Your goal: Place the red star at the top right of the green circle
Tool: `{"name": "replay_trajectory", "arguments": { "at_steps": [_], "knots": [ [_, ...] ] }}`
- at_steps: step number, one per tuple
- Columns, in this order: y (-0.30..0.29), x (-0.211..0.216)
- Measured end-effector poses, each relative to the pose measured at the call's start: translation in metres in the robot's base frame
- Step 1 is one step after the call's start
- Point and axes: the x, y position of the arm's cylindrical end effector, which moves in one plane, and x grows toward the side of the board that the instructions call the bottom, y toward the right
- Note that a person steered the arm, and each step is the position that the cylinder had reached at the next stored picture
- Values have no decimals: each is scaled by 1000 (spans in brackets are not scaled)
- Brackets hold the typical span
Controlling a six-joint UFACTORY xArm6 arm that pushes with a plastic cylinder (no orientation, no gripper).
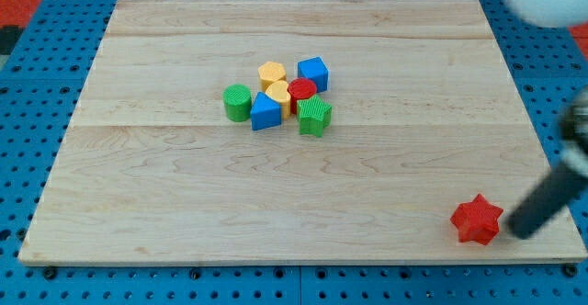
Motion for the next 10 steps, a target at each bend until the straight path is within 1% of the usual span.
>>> {"name": "replay_trajectory", "arguments": {
  "at_steps": [1, 2, 3, 4, 5, 6, 7, 8, 9, 10],
  "knots": [
    [-121, -13],
    [-243, -42],
    [-305, -107],
    [-326, -113],
    [-352, -150],
    [-314, -217],
    [-338, -236],
    [-387, -194],
    [-350, -159],
    [-322, -198]
  ]
}}
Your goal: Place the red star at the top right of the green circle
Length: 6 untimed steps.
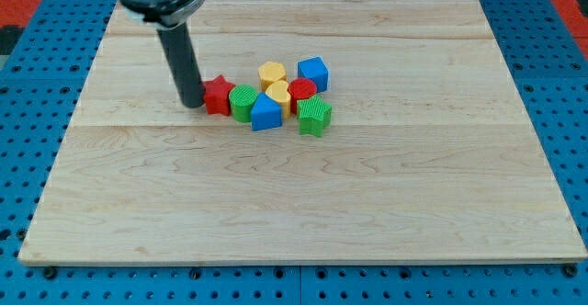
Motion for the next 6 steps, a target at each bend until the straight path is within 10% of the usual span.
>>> {"name": "replay_trajectory", "arguments": {
  "at_steps": [6],
  "knots": [
    [45, -29]
  ]
}}
